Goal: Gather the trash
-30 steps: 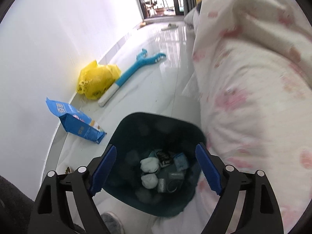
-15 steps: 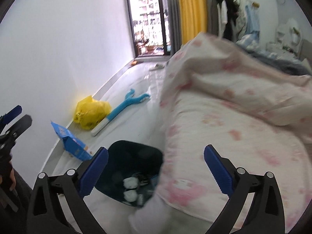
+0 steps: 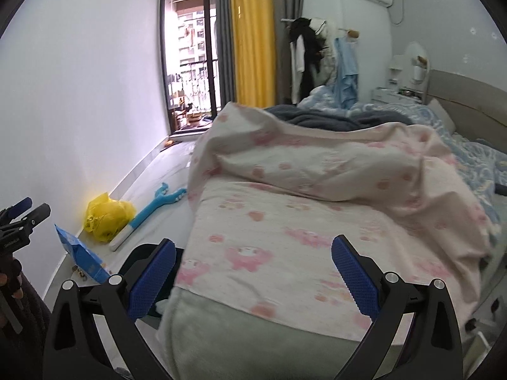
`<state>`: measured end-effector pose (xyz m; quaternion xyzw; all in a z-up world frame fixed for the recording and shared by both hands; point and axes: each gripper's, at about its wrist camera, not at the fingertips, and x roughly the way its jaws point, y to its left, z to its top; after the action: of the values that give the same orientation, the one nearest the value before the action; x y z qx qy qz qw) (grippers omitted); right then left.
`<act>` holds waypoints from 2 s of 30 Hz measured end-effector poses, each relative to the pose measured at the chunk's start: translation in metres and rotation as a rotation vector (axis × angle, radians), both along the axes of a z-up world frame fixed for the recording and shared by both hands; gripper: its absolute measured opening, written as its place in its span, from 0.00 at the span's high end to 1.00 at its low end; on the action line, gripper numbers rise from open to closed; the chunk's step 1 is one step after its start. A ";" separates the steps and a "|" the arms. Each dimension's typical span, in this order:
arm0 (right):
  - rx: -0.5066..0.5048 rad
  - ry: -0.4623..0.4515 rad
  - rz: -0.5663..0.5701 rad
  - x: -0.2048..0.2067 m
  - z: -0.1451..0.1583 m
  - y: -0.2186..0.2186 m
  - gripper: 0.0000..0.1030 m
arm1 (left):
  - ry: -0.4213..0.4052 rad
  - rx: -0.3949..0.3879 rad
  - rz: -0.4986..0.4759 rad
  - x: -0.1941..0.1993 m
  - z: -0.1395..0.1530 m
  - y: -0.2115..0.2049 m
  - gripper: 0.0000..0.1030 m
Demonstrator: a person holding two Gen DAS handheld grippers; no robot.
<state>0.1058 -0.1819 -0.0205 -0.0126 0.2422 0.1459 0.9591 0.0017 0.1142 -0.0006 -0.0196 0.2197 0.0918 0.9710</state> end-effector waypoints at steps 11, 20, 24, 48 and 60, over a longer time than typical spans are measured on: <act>0.063 -0.063 0.018 -0.046 0.002 -0.044 0.03 | -0.041 0.064 -0.052 -0.023 0.006 -0.047 0.03; 0.078 -0.098 0.059 -0.057 0.003 -0.048 0.03 | -0.038 0.085 -0.086 -0.030 -0.001 -0.063 0.03; 0.120 -0.110 0.085 -0.060 0.005 -0.051 0.03 | -0.043 0.086 -0.091 -0.033 -0.002 -0.063 0.03; 0.121 -0.108 0.111 -0.061 0.006 -0.041 0.03 | -0.074 0.084 -0.099 -0.038 0.004 -0.068 0.03; 0.110 -0.104 0.113 -0.062 0.005 -0.037 0.03 | -0.074 0.085 -0.104 -0.039 0.004 -0.071 0.03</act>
<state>0.0435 -0.2193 -0.0152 0.0188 0.1826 0.2122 0.9598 -0.0375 0.0431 0.0038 0.0298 0.1803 0.0497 0.9819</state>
